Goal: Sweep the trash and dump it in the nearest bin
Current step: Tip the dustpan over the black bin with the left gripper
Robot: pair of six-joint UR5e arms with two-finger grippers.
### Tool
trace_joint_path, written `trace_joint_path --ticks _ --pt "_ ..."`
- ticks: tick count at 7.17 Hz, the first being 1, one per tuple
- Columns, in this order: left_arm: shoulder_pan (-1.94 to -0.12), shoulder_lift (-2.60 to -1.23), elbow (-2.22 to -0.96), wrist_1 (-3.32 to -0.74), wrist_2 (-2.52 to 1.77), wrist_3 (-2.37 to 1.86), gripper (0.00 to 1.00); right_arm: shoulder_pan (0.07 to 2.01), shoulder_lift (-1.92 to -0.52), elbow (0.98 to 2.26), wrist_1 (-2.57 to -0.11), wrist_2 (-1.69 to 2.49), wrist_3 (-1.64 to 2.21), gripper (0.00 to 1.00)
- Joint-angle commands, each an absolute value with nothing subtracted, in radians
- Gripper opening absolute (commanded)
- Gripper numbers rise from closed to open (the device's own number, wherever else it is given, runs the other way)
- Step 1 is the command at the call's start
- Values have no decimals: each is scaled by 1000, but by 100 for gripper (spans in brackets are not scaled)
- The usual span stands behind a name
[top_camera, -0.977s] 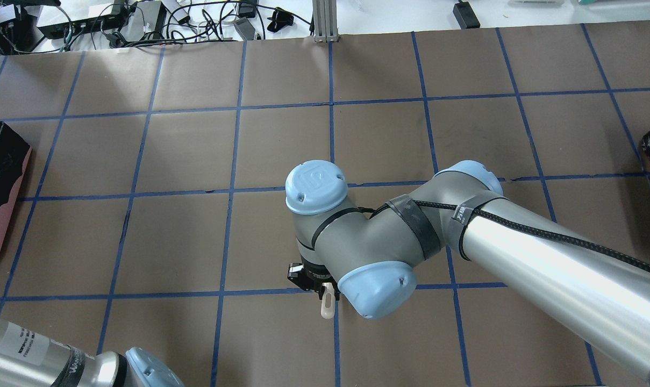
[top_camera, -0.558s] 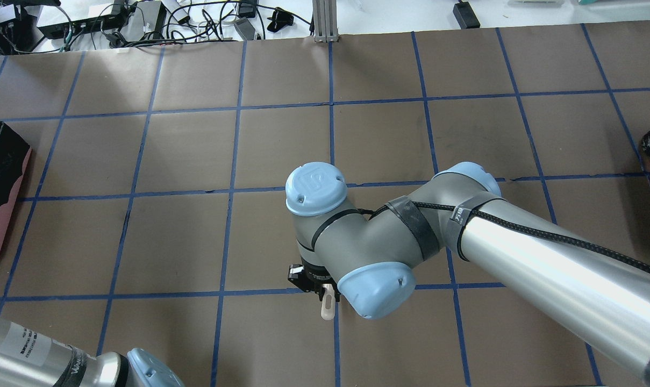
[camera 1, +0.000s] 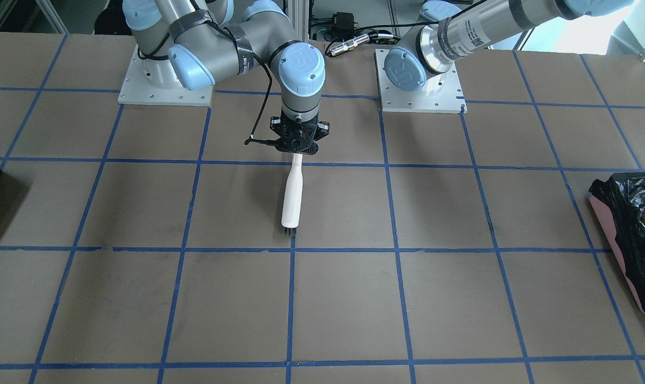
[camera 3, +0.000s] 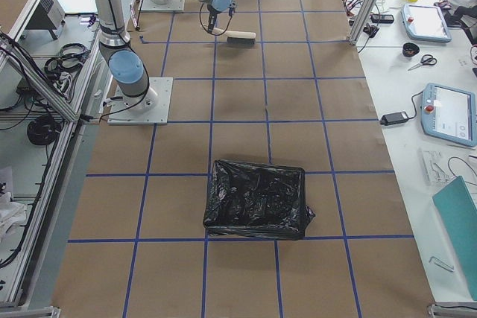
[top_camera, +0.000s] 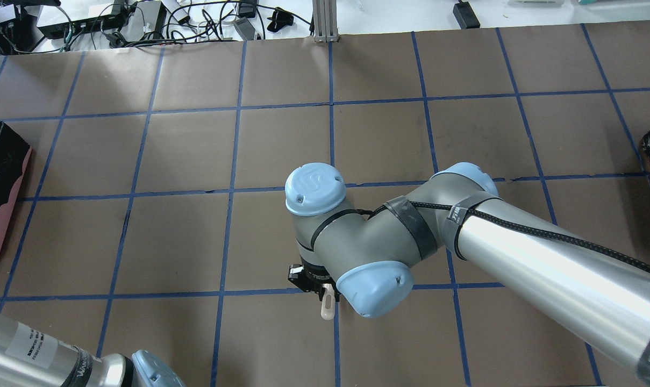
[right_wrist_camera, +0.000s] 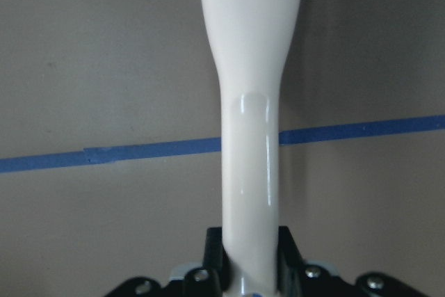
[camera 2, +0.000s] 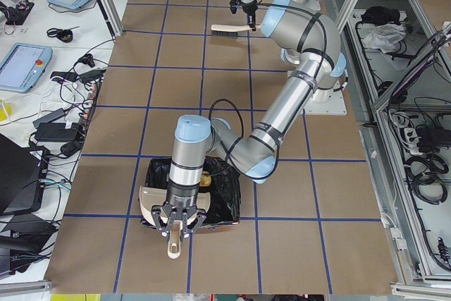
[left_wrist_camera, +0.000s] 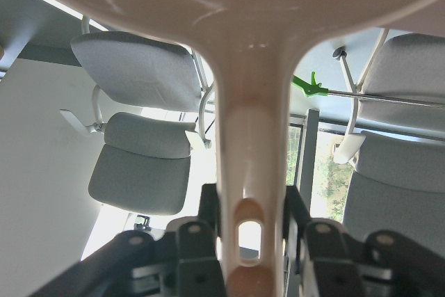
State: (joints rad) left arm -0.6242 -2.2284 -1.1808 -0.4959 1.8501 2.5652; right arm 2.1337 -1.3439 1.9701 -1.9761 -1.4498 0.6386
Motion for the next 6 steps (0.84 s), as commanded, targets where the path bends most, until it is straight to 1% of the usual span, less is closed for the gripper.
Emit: trace_joint_path --ticks 1,3,4,5,6 --pt "-627 -2206 -1180 -482 1850 2592 0 2132 -1342 1965 -1982 -1451 638 40" --pt "-641 -2159 -1178 -526 1830 2595 0 2131 -1342 1965 -1982 -1453 637 61" --pt "-658 -2105 -1175 -634 1829 2570 0 2129 -1342 1965 -1982 -1454 637 65" --pt "-708 -2047 -1175 -708 1845 2512 0 2125 -1344 1951 -1979 -1460 637 74" --pt "-750 -1999 -1181 -865 1847 2453 0 2111 -1360 1903 -1968 -1469 631 81"
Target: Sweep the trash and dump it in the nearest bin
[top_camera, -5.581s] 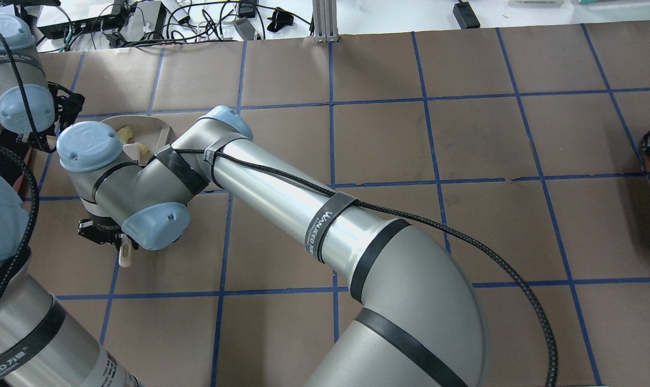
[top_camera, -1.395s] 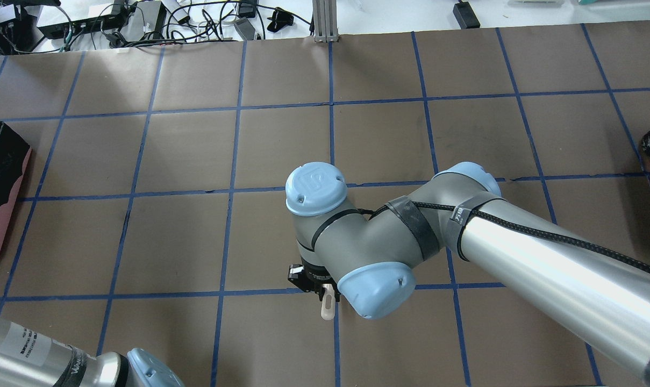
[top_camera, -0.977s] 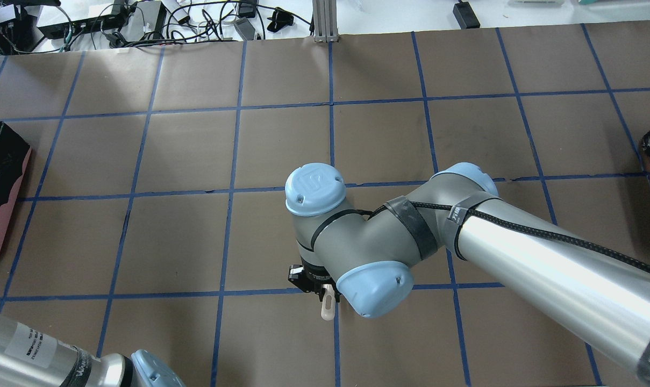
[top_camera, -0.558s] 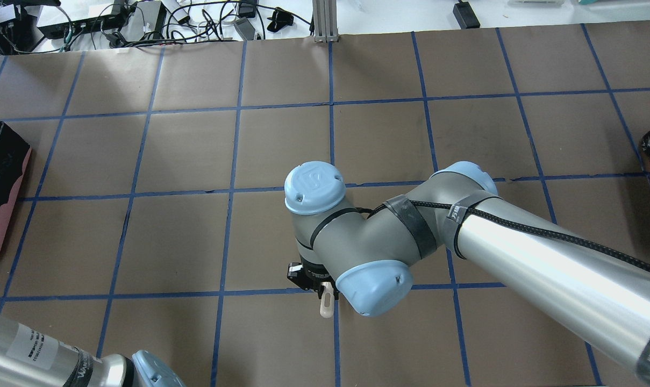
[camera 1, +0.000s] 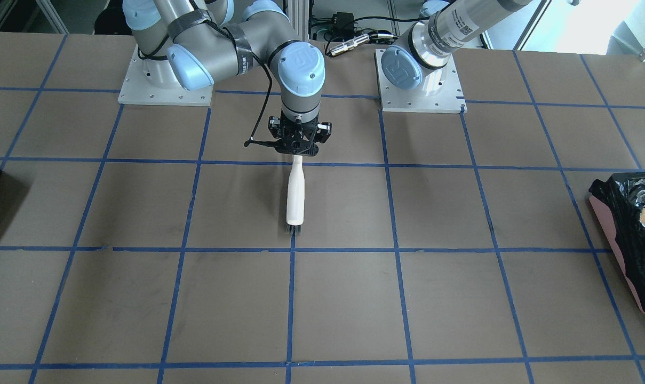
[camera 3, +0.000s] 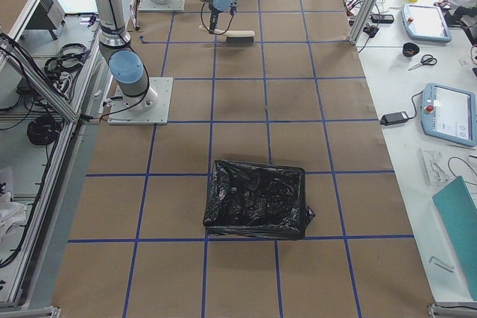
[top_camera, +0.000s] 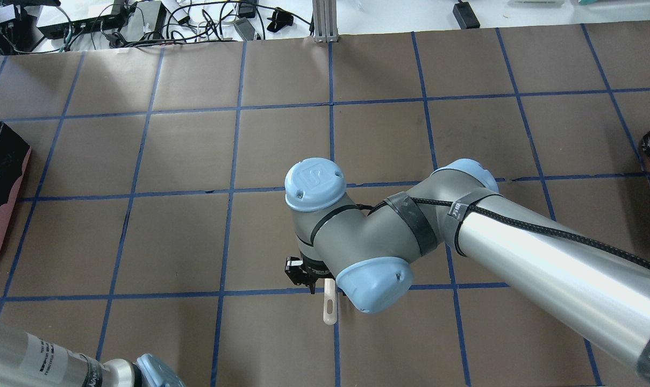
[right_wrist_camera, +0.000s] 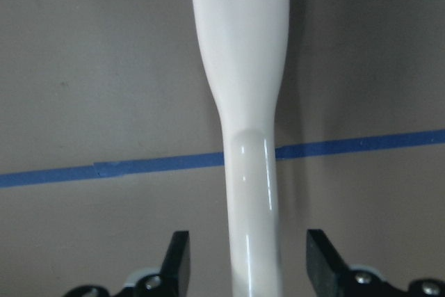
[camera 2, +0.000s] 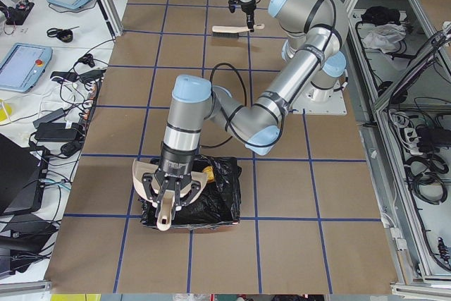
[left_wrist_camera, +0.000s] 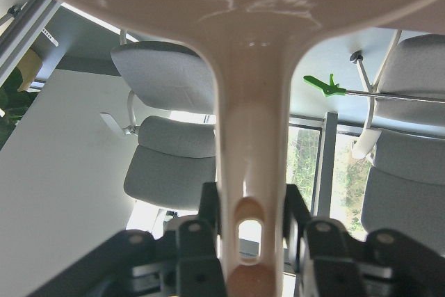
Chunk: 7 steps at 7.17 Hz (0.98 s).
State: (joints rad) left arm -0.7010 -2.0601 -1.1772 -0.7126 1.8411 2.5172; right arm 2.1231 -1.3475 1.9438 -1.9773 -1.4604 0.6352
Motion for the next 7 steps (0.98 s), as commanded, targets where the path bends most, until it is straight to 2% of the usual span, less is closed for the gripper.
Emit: trace_joint_path --ticks 1,2,3,7 --pt "-774 -1970 -1184 -994 1847 2306 0 2111 -1393 1838 -1927 -1474 635 89" --pt "-816 -1947 -1186 -1141 1835 2049 0 2106 -1446 1772 -1822 -1476 634 97" --pt "-892 -1927 -1193 -1263 1838 1837 0 2103 -1497 1719 -1719 -1476 634 99" --pt "-1252 -1870 -1327 -1391 1833 978 0 2005 -1559 1528 -1490 -1543 589 100"
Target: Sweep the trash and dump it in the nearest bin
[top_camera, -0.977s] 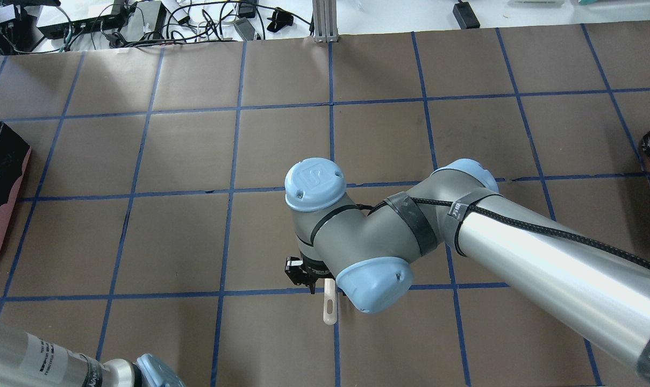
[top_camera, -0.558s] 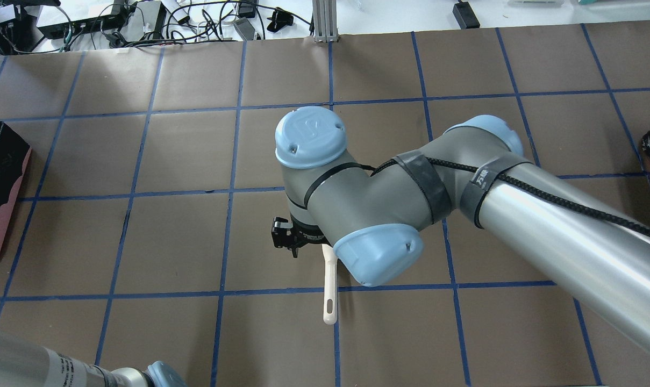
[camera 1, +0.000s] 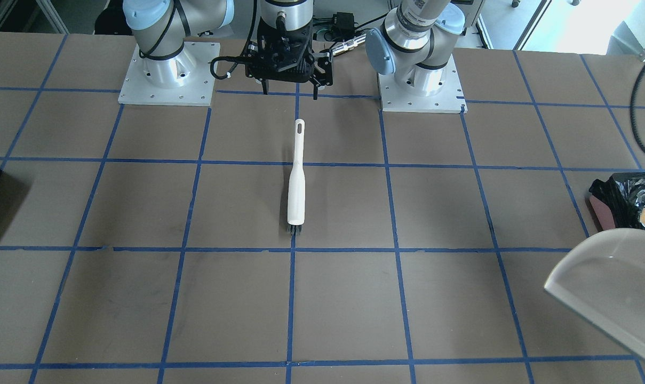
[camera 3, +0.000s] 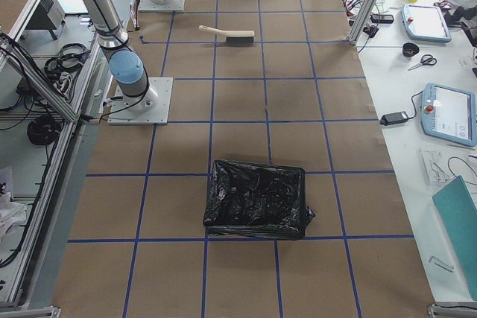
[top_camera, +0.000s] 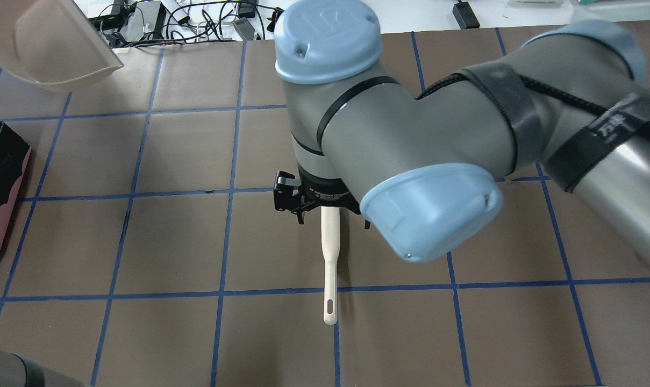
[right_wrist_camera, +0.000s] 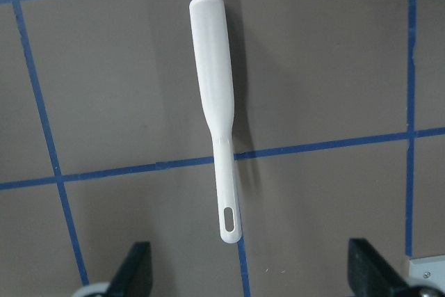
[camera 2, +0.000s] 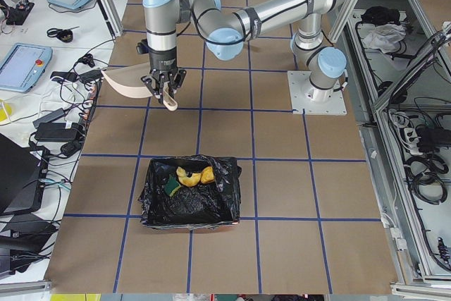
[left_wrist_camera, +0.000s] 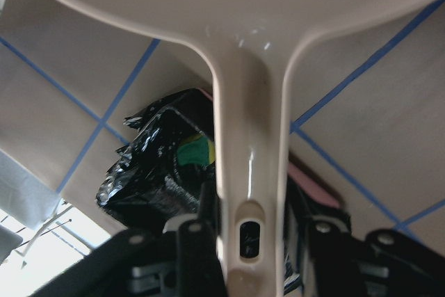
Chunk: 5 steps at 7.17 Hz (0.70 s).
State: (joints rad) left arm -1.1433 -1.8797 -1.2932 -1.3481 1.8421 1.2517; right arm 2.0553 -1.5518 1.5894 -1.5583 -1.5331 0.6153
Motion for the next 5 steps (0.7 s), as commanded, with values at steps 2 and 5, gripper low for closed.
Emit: trace_joint_path --ticks 2,5 --pt "-1426 -1896 -1331 -1465 1658 521 0 1927 -1572 1517 -1491 -1555 474 100" --pt "-1582 -1945 -1371 -1468 1635 220 0 1711 -1612 1520 -1480 -1557 184 100"
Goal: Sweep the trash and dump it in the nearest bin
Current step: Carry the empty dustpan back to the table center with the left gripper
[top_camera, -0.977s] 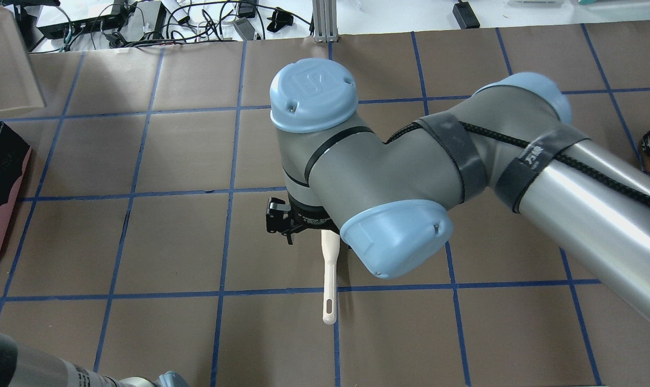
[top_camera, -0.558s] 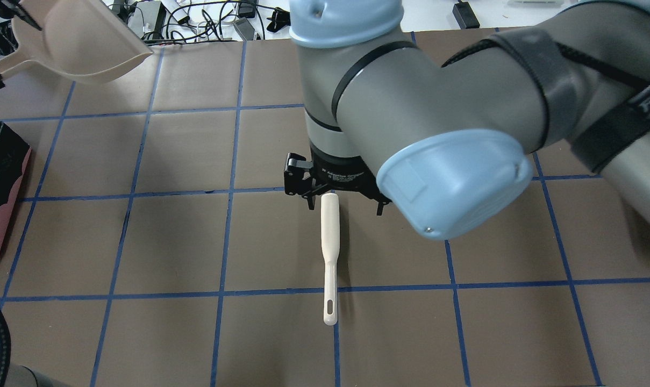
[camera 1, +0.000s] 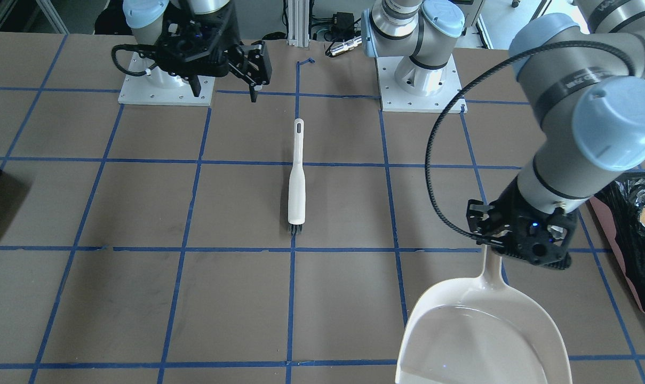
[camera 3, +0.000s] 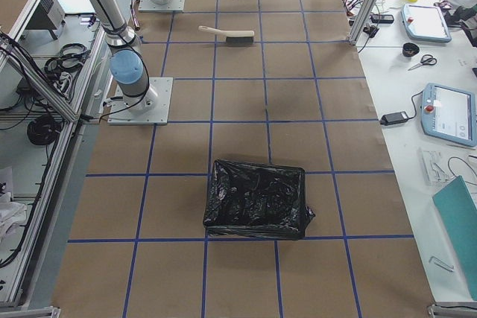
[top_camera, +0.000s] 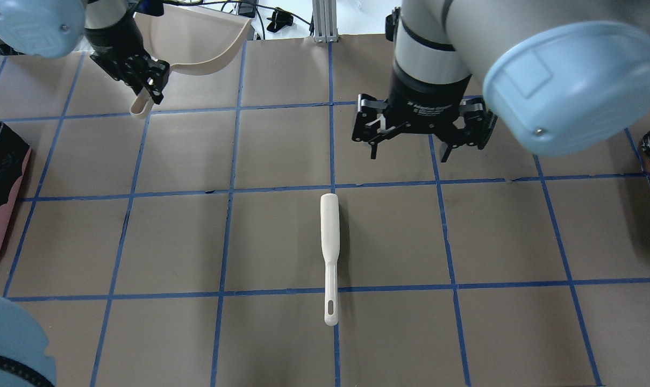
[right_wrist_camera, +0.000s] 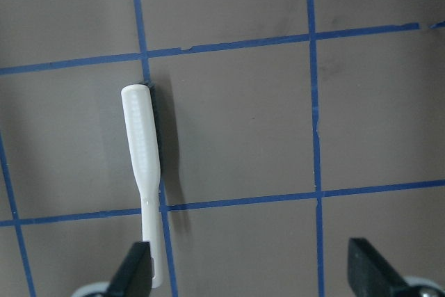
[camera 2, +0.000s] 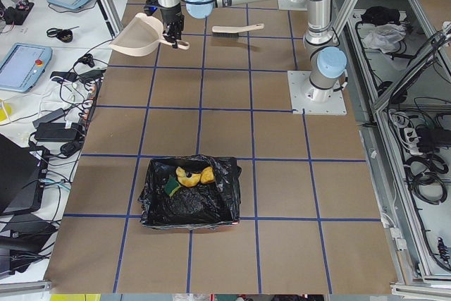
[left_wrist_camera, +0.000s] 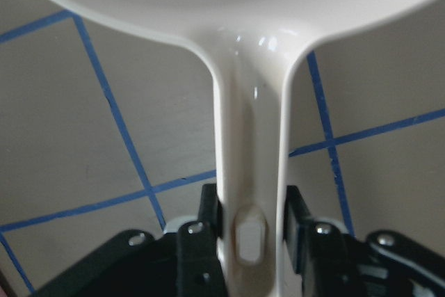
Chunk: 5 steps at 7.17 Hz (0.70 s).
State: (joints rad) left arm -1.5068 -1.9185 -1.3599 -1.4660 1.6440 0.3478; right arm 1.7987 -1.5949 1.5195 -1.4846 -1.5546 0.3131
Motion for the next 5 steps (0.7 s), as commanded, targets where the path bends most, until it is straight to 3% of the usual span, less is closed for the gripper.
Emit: trace_joint_path --ticks 1,5 --pt "-1648 -1975 -1370 -1468 1634 169 0 1653 -1617 1525 -1482 -1559 43 100" --pt "-1808 -2075 -1359 -1454 1585 38 0 1598 -1710 1627 -1497 -1557 -14 99"
